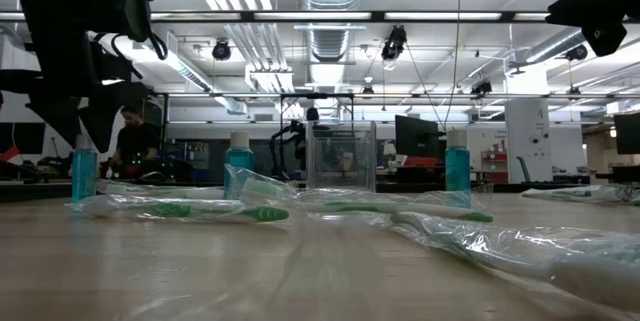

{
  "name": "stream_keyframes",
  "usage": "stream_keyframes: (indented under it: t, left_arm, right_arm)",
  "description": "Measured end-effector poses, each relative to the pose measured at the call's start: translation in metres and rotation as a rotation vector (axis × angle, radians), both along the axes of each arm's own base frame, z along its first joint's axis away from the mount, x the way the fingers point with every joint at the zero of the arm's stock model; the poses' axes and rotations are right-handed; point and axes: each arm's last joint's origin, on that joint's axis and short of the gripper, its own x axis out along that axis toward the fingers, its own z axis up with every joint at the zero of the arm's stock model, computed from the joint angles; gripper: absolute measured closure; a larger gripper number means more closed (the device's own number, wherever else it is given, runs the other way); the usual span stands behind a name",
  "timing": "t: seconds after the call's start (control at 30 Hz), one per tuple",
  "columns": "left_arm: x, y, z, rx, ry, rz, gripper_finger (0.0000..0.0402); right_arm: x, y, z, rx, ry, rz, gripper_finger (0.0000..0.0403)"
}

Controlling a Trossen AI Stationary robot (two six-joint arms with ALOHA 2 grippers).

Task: Pick & Place toothbrushing station
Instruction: Put the blue bottle into the middle of the transparent organizer

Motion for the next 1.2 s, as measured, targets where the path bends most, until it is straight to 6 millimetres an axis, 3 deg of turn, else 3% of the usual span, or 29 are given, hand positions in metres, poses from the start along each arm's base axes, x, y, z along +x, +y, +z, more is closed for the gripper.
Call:
stream_keyframes:
  t: [0.77, 1.2]
  left_arm:
    - [0.0, 0.0, -0.002, -0.005, -0.004, -0.007, 0.0297]
    - [0.006, 0.0, 0.008, -0.009, -0.043, -0.017, 0.0294]
  right_arm:
    - [0.0, 0.0, 0.0, 0.0, 0.0, 0.0, 0.0326]
    - [0.0, 0.0, 0.0, 0.0, 0.0, 0.0, 0.0329]
